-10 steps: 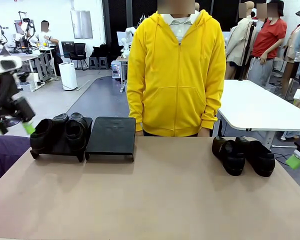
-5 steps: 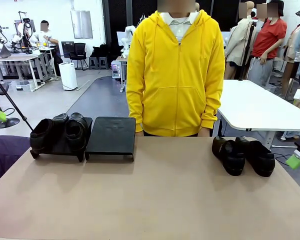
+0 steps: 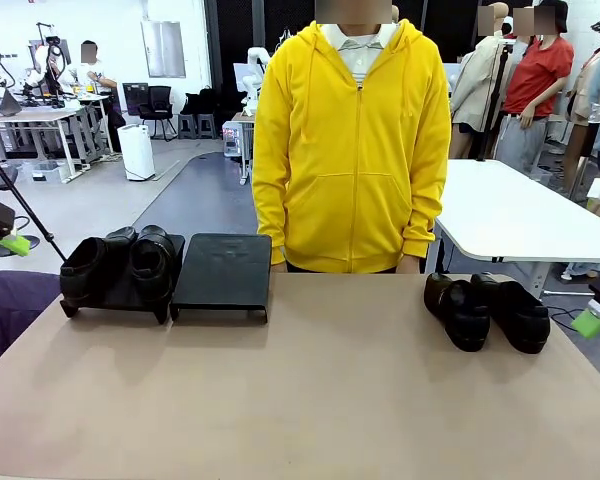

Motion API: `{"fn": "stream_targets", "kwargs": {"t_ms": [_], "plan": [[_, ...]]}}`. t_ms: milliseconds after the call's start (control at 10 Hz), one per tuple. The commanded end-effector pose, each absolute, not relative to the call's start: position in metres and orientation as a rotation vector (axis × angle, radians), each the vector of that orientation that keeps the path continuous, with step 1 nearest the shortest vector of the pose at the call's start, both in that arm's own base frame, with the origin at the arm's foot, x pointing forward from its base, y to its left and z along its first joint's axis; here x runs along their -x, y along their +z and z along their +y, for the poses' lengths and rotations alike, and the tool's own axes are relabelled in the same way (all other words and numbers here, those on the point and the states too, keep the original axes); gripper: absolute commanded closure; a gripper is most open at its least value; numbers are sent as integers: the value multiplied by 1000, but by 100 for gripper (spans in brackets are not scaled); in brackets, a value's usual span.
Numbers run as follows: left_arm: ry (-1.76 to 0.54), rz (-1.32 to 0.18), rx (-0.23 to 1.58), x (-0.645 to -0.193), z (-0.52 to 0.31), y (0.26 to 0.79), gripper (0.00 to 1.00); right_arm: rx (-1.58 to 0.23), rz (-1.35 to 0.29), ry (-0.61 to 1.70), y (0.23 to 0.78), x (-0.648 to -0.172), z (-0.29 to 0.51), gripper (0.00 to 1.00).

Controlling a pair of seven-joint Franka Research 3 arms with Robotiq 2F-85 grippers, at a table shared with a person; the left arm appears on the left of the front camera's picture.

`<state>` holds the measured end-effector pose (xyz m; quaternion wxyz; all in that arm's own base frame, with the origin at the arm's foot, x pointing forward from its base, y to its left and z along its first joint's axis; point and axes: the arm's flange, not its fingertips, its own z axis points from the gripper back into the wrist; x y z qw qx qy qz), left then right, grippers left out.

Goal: Organize the shoes by placing them on the stand.
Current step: Place the Shoe from the middle of the table onto the Shoes Stand, then pick up one Shoe and place it in the middle of the table.

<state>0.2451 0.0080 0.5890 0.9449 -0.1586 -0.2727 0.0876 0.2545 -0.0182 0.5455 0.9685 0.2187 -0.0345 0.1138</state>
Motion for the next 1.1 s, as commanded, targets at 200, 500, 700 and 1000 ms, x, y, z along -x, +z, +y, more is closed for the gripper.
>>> {"fn": "stream_targets", "kwargs": {"t_ms": [200, 500, 700, 1000], "plan": [[169, -558, 315, -244, 13, 590, 0, -467, -74, 254, 549, -256, -18, 0], [169, -558, 315, -244, 13, 590, 0, -467, -74, 254, 549, -256, -18, 0], [169, -558, 315, -244, 13, 590, 0, -467, -74, 254, 549, -256, -18, 0], [169, -558, 315, -244, 13, 590, 0, -238, 37, 227, 532, -345, 22, 0]]}}
